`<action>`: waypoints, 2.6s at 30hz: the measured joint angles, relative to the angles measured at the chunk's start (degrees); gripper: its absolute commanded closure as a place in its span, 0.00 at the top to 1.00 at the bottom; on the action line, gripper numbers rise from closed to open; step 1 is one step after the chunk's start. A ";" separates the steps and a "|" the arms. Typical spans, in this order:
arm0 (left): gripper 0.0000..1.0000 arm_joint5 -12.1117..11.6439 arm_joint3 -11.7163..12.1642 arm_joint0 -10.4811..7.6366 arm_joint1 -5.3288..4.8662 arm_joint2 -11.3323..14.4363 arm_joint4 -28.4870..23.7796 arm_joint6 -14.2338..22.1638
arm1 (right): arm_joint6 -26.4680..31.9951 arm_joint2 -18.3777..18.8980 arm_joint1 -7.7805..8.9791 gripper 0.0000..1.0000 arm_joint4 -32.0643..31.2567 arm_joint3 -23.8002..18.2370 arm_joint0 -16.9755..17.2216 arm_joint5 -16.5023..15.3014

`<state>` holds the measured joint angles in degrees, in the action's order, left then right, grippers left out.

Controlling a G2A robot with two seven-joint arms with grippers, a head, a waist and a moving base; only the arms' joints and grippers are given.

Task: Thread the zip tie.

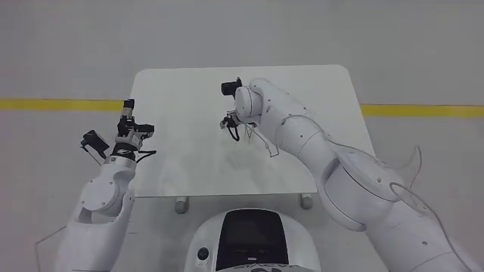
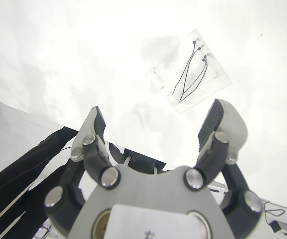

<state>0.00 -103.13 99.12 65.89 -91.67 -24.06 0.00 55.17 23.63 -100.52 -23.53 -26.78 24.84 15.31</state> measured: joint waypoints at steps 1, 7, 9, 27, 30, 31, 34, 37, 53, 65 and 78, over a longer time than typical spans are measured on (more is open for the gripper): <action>1.00 0.00 0.00 0.00 0.00 0.00 0.00 0.00 | 0.04 0.01 0.02 1.00 0.00 -0.01 0.00 0.05; 1.00 0.00 0.00 0.00 0.00 0.00 0.00 0.00 | 0.17 0.01 0.06 1.00 -0.02 -0.10 0.01 0.20; 1.00 0.00 0.00 0.00 0.00 0.00 0.00 0.00 | 0.17 0.02 0.06 1.00 -0.02 -0.11 0.01 0.20; 1.00 0.00 0.00 0.00 0.00 0.00 0.00 0.00 | -14.18 3.82 -2.52 1.00 2.73 4.30 4.26 4.17; 1.00 0.00 0.00 0.00 0.00 0.00 0.00 0.00 | -14.13 3.83 -2.50 1.00 2.77 4.27 4.25 4.17; 1.00 0.00 0.00 0.00 0.00 0.00 0.00 0.00 | -14.13 3.83 -2.50 1.00 2.78 4.27 4.25 4.17; 1.00 0.00 0.00 0.00 0.00 0.00 0.00 0.00 | -14.50 3.90 -2.48 1.00 2.70 4.16 4.47 4.17; 1.00 0.00 0.00 0.00 0.00 0.00 0.00 0.00 | -17.50 4.20 -2.47 1.00 1.76 4.39 5.28 4.17; 1.00 0.00 0.00 0.00 0.00 0.00 0.00 0.00 | -20.76 7.12 -4.62 0.00 -0.16 10.33 4.60 4.17; 1.00 0.00 0.00 0.00 0.00 0.00 0.00 0.00 | -20.93 8.16 -6.74 0.00 -2.51 14.26 4.42 4.17; 1.00 0.00 0.00 0.00 0.00 0.00 0.00 0.00 | -20.82 9.26 -8.83 0.00 -4.38 18.55 3.72 4.17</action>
<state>0.00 -103.13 99.12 65.89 -91.67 -24.06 0.00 34.35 32.89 -109.35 -27.91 -8.23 28.56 19.48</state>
